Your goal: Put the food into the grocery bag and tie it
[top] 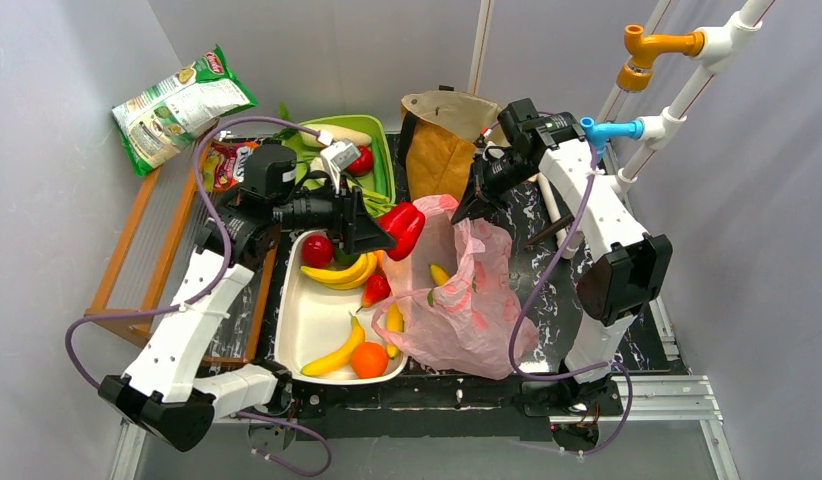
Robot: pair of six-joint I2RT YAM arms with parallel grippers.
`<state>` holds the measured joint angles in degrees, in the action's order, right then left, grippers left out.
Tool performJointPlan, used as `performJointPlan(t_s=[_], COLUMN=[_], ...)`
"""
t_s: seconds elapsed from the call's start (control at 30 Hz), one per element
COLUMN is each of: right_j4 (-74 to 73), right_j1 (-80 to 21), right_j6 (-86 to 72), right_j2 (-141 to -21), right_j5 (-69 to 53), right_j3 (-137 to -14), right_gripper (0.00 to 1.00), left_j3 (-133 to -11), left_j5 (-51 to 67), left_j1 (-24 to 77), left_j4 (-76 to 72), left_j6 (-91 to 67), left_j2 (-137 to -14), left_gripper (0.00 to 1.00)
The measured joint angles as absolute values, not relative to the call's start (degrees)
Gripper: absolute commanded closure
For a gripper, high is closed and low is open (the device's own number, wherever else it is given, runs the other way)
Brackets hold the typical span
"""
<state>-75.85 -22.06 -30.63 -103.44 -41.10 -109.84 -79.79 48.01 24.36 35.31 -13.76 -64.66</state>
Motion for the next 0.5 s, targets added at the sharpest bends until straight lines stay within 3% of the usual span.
performJointPlan(t_s=[0.27,0.5], right_j4=[-74.81,-74.74], right_j1=[-22.09,-22.02], right_j6=[-31.31,-31.55], right_j2=[-101.58,-101.03], right_j5=[-41.08,-41.10], right_j3=[-108.40,-107.87], right_gripper=[0.99,0.99], left_j3=[-78.24,-76.88], left_j5=[45.30,40.56], left_j1=[30.00,32.75], left_j4=[35.79,32.84], left_j6=[-12.64,-14.92], left_j2=[-67.79,-72.53], left_gripper=[1.00,0.93])
